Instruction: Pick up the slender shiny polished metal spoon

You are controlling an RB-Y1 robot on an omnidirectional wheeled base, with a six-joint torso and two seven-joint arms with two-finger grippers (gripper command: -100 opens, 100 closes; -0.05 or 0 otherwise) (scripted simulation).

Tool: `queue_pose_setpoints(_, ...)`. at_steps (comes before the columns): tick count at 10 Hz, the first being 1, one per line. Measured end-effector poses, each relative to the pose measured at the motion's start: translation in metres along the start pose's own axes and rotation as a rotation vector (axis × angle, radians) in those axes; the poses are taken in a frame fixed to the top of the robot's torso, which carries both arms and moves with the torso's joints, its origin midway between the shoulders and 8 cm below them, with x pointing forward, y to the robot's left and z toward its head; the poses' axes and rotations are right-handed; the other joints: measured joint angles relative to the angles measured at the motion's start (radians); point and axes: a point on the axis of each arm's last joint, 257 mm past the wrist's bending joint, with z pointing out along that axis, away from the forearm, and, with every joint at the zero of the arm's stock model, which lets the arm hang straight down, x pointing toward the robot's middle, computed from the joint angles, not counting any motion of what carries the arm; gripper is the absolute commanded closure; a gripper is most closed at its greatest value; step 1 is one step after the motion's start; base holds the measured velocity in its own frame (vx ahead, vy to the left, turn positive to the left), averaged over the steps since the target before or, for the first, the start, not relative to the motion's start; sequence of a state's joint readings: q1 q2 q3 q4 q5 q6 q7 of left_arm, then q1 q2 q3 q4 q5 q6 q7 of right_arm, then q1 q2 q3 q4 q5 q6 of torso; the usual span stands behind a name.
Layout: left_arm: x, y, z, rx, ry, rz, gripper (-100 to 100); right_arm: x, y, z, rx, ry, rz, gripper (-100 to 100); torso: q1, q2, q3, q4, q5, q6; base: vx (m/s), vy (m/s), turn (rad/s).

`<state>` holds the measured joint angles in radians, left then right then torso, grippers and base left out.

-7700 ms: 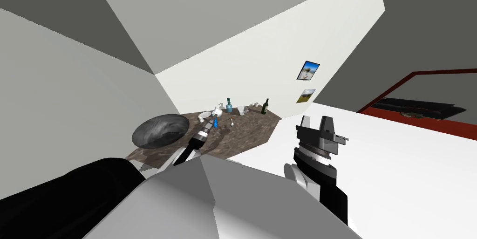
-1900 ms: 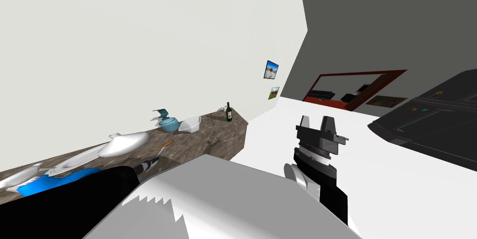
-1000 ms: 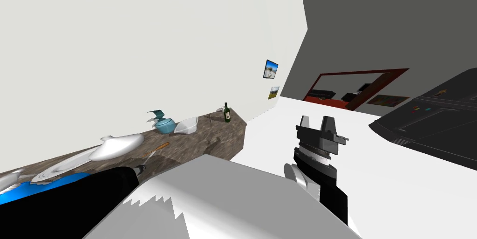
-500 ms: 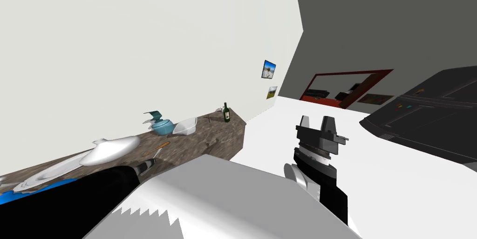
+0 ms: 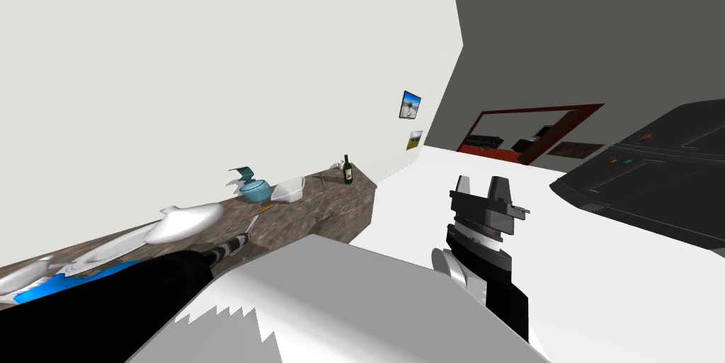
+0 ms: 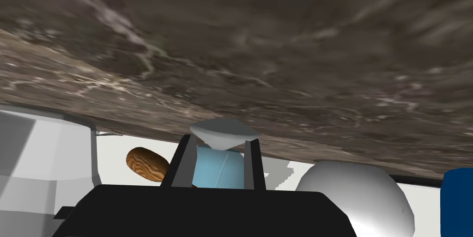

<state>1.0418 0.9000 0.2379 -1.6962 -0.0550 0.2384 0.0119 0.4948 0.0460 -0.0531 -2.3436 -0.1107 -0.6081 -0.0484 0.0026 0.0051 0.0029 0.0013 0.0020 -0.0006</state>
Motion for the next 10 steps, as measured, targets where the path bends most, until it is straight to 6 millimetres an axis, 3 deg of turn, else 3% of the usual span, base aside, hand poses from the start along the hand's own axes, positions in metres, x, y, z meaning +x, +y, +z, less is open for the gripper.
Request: queue_pose_setpoints(10,0.005,-0.071,-0.005,0.010,0.014,0.004,100,0.000,0.000,0.000,0.000,0.000,0.000,0,-0.001,0.001,0.000,0.000,-0.001,0.000,-0.050,0.042,0.010)
